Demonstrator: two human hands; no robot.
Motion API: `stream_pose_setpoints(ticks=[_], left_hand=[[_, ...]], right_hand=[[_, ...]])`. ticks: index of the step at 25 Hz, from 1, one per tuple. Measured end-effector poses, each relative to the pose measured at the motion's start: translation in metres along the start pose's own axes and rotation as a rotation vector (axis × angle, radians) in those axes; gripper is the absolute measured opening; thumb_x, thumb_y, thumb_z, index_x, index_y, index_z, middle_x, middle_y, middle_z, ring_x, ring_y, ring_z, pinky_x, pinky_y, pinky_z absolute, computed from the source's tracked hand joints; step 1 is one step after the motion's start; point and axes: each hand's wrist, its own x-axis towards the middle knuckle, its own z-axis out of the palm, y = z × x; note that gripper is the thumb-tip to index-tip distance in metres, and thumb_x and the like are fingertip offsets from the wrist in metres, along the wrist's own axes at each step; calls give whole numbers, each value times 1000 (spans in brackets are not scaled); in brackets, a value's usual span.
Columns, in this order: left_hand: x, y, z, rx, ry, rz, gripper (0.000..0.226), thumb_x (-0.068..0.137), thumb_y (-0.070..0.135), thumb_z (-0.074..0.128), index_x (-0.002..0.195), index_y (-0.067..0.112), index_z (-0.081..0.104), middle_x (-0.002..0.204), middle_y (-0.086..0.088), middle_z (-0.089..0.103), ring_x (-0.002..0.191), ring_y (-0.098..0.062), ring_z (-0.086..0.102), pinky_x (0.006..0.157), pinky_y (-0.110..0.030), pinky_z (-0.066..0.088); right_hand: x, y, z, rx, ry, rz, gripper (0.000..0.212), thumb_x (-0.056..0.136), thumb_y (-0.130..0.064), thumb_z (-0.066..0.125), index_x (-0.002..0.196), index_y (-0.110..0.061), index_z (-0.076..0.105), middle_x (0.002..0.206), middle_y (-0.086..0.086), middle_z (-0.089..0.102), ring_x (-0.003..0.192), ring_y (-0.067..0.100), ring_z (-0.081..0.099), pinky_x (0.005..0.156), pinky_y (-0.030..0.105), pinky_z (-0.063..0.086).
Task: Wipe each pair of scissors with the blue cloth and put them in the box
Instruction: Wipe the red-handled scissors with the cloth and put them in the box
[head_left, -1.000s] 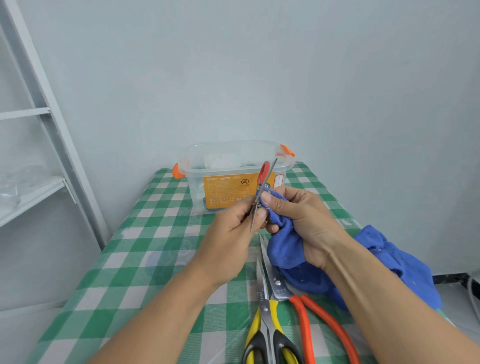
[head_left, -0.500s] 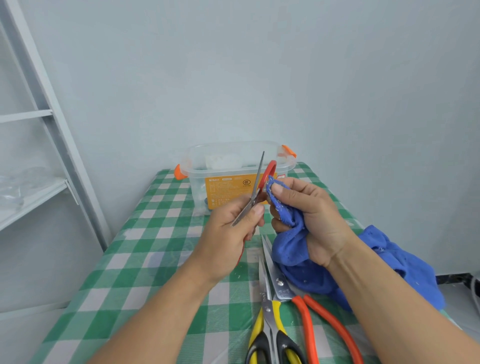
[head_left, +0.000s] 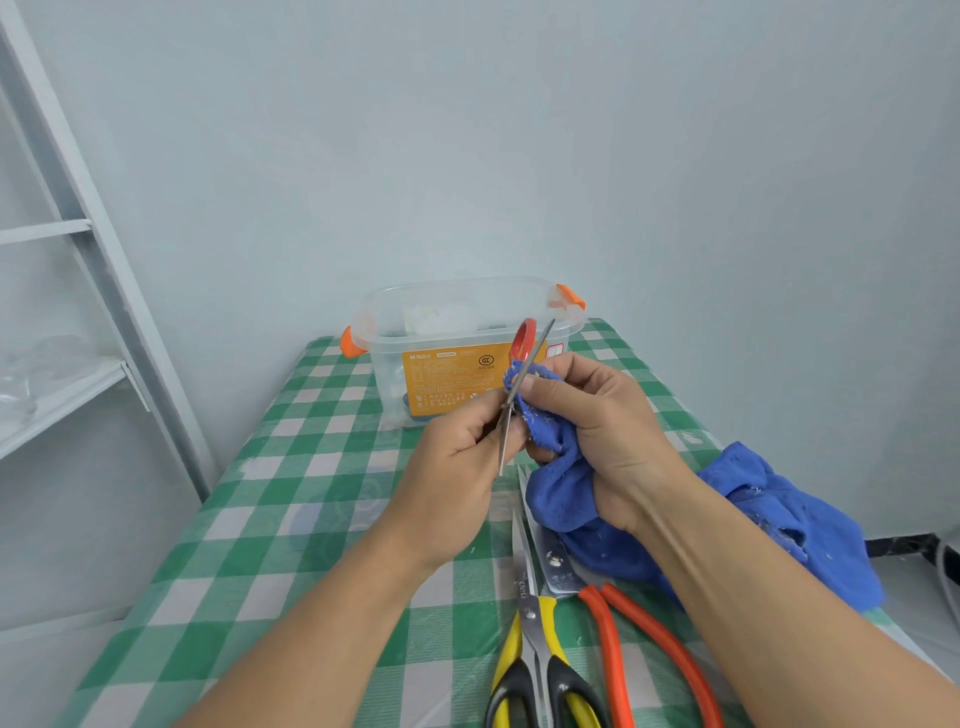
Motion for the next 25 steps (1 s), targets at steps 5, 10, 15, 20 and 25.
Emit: stream_pose_setpoints(ticks=[5,10,15,20,25], left_hand=[[1,3,4,-66,3,9,21,102,-3,43,111,1,62,59,19,58,57,7,51,62,-5,40],[0,7,5,-30,22,11,26,101,-3,42,110,12,62,65,27,63,63,14,54,65,-3,40],[1,2,3,80,76,13,20,102,13,50,111,15,67,92,9,71,86,-2,62,79,-16,48],[0,-2,5,90,60,-18,22,103,13,47,103,-1,64,81,4,65,75,-8,58,73,-22,47],[2,3,3,-72,105,-46,18,96,20,50,93,19,68,66,12,50,61,-8,39,61,-18,35]], right_hand=[[-2,7,2,45,-33,-49,13,77,-9,71,77,-5,60,62,13,55,46,16,49,43,22,41],[-2,10,5,17,7,-51,4,88,4,62,90,0,61,58,9,55,45,15,46,43,22,40],[0,11,6,-64,90,-65,10,88,4,64,80,0,60,54,10,53,43,17,44,43,23,38],[1,7,7,-41,140,-114,22,88,8,58,70,-3,53,50,11,49,37,17,42,40,23,38],[-2,-1,5,88,98,-103,23,92,1,60,71,-6,54,53,7,52,39,14,41,41,20,36]])
